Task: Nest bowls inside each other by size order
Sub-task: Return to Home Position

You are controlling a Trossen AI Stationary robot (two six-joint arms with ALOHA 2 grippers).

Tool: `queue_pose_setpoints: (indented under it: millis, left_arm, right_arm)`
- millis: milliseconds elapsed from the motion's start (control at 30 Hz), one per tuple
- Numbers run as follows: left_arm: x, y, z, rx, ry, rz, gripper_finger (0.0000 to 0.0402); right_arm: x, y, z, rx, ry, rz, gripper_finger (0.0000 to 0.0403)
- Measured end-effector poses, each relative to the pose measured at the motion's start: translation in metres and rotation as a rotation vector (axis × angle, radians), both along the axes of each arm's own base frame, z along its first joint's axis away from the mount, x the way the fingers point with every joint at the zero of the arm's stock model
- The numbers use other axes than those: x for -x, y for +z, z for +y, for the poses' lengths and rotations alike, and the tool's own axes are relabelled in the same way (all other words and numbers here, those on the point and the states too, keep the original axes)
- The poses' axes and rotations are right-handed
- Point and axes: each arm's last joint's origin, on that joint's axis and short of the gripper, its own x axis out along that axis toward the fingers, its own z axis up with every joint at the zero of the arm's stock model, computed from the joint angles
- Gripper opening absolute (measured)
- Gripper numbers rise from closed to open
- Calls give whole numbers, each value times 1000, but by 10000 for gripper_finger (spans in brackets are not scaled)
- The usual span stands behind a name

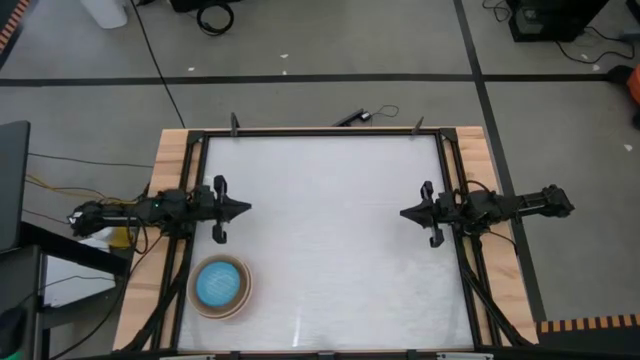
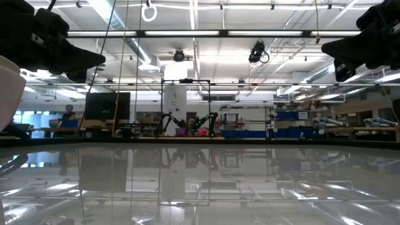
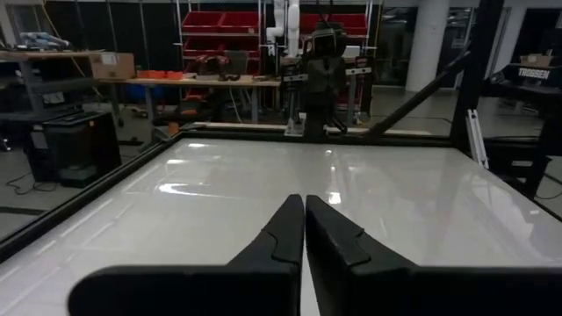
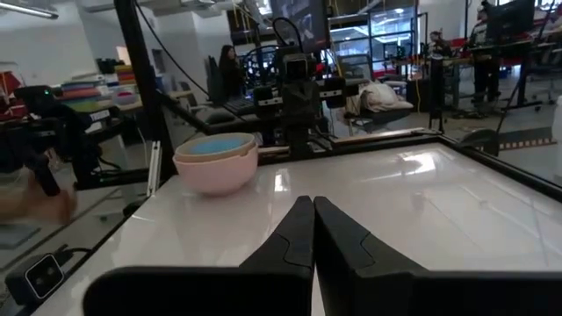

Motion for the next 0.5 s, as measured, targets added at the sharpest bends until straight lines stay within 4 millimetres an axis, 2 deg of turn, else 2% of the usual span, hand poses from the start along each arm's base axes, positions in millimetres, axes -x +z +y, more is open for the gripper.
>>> queue_pose_setpoints:
  millis: [233,500]
  left_arm:
    - [0,0,0,0,0,0,24]
    - [0,0,0,0,0,0,24]
  right_arm:
    - [0,0,0,-75,5,-1,10]
    - [0,2,0,-81,6,-21,10]
